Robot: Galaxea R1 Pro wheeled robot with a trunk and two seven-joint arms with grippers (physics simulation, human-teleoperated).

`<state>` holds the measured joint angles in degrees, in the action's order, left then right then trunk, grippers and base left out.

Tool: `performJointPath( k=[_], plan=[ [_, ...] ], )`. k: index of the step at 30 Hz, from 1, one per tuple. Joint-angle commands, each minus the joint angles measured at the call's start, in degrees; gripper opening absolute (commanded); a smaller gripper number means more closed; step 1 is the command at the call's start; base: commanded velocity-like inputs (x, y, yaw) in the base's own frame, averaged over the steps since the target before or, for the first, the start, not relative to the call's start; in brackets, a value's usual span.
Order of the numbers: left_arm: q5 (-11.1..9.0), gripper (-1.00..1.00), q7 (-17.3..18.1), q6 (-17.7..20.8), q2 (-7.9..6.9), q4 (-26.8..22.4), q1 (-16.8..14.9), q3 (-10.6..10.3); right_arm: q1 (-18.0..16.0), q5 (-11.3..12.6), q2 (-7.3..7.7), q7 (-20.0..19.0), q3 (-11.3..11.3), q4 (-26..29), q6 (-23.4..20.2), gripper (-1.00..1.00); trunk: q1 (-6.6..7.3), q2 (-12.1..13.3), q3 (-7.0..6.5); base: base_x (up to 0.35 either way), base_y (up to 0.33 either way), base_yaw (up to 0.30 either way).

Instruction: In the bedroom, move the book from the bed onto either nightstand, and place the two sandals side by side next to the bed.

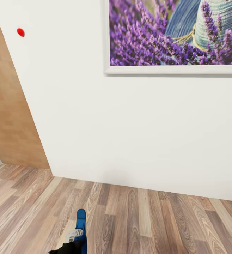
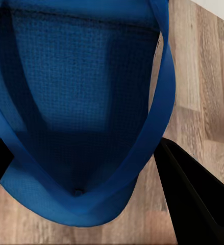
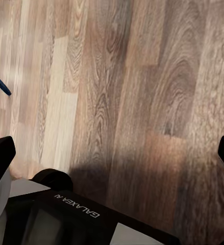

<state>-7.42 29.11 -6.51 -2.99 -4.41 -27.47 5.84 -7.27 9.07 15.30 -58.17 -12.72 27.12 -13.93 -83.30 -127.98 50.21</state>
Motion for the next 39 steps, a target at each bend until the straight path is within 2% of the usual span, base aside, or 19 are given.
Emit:
performJointPath(
  k=[1,6,20,39],
  plan=[
    [-0.1,-1.0,0.4,0.0,0.0,0.1,0.0,0.5,0.0,0.3,0.0,-0.2,-0.1,0.0,-0.6,1.0,-0.02,0.0,0.06,0.329,0.073,-0.014],
    [-0.1,-1.0,0.4,0.0,0.0,0.1,0.0,0.5,0.0,0.3,0.0,-0.2,-0.1,0.0,-0.6,1.0,-0.02,0.0,0.06,0.179,0.032,-0.098],
    [-0.1,-1.0,0.4,0.0,0.0,0.1,0.0,0.5,0.0,0.3,0.0,-0.2,-0.2,0.0,-0.6,1.0,-0.02,0.0,0.06,0.017,0.003,-0.171],
    [-0.1,-1.0,0.4,0.0,-0.05,0.0,0.0,0.6,0.0,0.3,0.0,-0.1,-0.2,0.0,-0.6,1.0,-0.02,0.0,0.06,0.208,0.125,-0.163]
  ],
)
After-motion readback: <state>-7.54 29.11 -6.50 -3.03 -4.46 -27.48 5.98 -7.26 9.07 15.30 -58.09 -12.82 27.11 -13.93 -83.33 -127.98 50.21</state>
